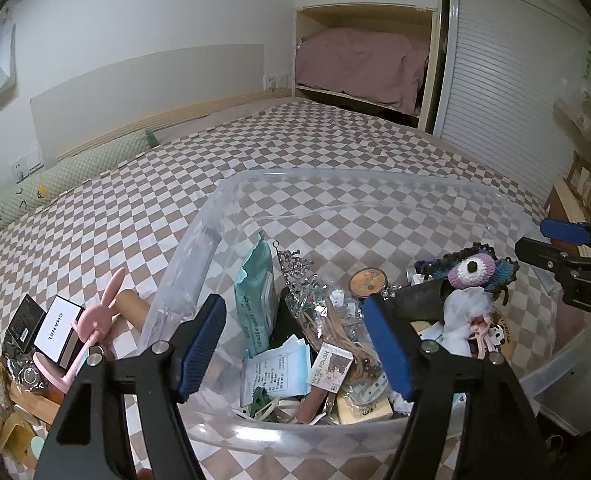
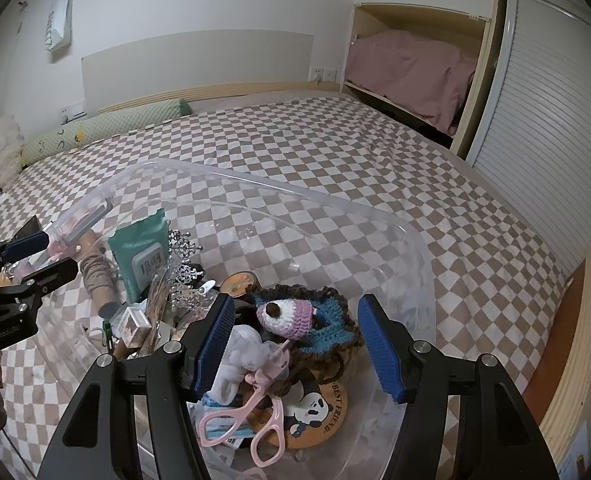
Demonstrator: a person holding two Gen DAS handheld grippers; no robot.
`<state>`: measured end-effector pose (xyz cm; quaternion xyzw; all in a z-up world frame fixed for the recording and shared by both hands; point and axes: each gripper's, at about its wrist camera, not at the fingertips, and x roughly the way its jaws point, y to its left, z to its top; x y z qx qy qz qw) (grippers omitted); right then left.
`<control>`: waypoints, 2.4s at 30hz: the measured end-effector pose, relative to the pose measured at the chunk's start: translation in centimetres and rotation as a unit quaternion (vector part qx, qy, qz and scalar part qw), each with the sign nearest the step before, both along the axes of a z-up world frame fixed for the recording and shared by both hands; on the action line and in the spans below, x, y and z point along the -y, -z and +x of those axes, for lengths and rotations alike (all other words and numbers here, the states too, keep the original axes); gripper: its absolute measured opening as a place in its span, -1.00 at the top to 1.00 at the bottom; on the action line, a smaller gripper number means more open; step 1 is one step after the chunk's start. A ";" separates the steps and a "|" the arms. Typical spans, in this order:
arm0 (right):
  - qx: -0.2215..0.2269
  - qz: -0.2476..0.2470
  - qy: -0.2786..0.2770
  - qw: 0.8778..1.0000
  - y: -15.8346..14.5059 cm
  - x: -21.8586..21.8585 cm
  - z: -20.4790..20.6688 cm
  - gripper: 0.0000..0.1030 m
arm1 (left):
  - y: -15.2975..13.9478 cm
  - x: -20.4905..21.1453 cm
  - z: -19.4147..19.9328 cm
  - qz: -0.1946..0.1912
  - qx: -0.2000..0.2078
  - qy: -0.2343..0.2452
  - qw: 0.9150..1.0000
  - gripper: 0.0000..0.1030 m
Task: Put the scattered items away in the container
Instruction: 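Open the left tool to drop the green clothespin into the container, then withdraw both tools from the container back toward the pile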
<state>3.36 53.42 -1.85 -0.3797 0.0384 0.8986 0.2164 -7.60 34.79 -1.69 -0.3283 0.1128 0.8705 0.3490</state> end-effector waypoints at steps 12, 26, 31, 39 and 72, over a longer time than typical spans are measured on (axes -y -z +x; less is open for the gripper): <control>-0.016 -0.003 0.011 1.000 -0.4 0.2 0.7 -0.66 | -1.0 0.8 0.9 0.008 -0.027 -0.006 1.000 -0.92; -0.048 -0.007 0.009 0.999 -1.2 1.2 1.0 -1.00 | -2.2 2.7 1.3 0.014 -0.035 -0.016 0.999 -1.00; -0.072 -0.008 0.007 0.997 -1.7 1.7 1.2 -1.00 | -2.7 3.7 1.7 0.020 -0.032 -0.021 0.999 -1.00; -0.110 -0.010 0.002 0.994 -2.6 2.6 1.6 -1.00 | -4.2 5.8 2.5 0.027 -0.053 -0.047 0.997 -1.00; -0.137 -0.042 -0.147 0.979 -4.9 17.1 -3.8 -1.00 | -6.9 23.3 3.2 0.015 -0.079 -0.195 0.978 -1.00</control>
